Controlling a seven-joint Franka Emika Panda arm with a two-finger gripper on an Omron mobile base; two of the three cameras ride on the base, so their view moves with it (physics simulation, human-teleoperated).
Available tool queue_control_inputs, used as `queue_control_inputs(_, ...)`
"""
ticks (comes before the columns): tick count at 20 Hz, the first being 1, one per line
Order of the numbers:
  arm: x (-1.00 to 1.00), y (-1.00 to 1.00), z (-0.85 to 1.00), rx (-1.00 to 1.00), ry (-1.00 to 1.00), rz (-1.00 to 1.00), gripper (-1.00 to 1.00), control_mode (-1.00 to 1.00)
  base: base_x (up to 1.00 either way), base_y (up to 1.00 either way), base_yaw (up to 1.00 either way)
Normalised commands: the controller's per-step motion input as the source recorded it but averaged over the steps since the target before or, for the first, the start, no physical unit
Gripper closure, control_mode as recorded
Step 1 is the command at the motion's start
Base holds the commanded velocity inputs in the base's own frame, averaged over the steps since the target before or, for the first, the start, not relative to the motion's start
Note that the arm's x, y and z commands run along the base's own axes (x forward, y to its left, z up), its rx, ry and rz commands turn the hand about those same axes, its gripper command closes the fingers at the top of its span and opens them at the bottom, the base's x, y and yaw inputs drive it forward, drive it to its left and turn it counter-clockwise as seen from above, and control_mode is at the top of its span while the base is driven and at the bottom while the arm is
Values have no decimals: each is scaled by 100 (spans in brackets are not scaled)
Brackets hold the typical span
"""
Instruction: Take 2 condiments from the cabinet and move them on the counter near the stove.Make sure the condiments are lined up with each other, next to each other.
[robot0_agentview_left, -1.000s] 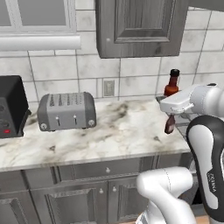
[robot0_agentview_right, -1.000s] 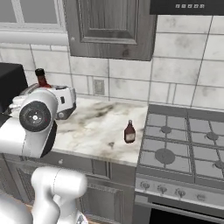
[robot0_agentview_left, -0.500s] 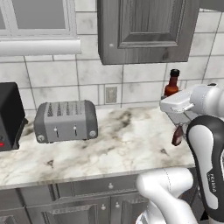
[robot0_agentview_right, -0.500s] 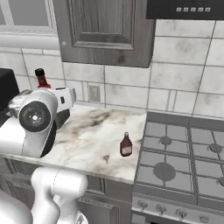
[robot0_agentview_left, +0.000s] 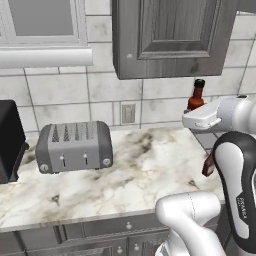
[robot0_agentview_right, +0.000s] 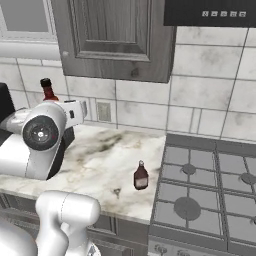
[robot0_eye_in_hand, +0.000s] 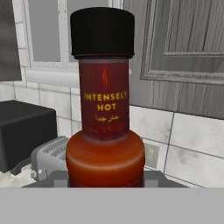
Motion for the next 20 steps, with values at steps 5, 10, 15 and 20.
queue_control_inputs(5,0,0,0,0,0,0,100,100,18,0,0)
queue_control_inputs(10,0,0,0,0,0,0,100,100,0,0,0)
queue_control_inputs(15,0,0,0,0,0,0,100,100,7,0,0)
queue_control_inputs(20,0,-16,-5,0,-2,3,100,-100,8,-6,3)
